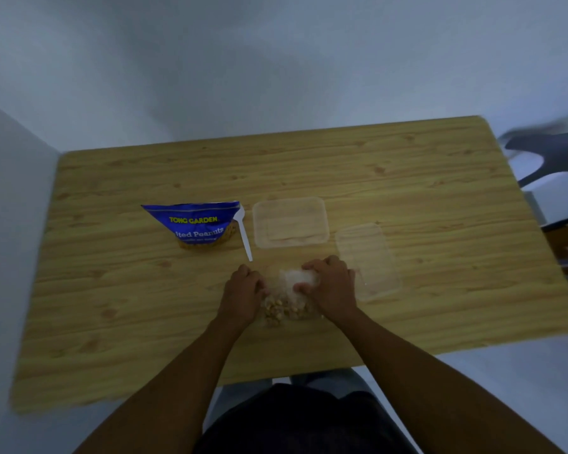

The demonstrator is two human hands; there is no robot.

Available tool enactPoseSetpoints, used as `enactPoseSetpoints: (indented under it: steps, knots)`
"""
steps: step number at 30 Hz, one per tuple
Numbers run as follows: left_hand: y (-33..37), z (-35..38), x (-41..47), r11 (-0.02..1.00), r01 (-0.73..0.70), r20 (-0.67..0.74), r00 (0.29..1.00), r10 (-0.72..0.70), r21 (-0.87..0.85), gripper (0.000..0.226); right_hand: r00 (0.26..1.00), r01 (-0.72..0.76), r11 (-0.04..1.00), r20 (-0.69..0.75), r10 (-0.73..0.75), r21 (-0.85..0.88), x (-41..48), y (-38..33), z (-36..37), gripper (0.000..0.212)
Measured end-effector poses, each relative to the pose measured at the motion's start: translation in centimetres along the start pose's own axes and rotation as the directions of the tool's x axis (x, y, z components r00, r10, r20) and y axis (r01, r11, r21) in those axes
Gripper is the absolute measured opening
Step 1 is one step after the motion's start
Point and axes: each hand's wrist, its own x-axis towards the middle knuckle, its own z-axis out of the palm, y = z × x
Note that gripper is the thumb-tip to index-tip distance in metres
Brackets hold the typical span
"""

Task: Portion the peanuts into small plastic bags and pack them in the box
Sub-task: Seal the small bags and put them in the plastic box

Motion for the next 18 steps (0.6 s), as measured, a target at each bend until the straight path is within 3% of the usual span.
enactPoseSetpoints:
  steps: [4,8,11,15,18]
  knots:
    - [0.2,-0.5,-0.3,0.998,0.007,0.023,1.000,-0.006,-0.059,0.013,1.000,-0.022,1.000,-0.022,0.022,0.014,0.8,-0.1,-0.1,0.018]
    - [0.5,-1.4,-0.9,0.979,0.062,0.065,0.997,-0.050,-0.196,0.011,0.999,-0.042,0.999,0.012,0.042,0.027,1.4,-0.1,-0.2,0.005]
    - [0.8,-2.1,-1.3,0.953,0.098,0.100,0.992,-0.072,-0.285,0.009,0.999,0.007,0.986,0.030,-0.012,0.169,1.4,0.0,-0.7,0.008]
    - [1.4,-3.2,-1.4,0.928,0.074,0.115,0.993,-0.034,-0.365,0.011,0.965,0.155,0.912,0.141,-0.222,0.380,0.8,0.5,-1.9,0.018]
    - [1.9,-4.0,-0.9,0.912,0.077,0.171,0.985,-0.008,-0.402,0.019,0.931,0.106,0.898,0.274,-0.241,0.428,0.8,0.3,-3.4,0.023]
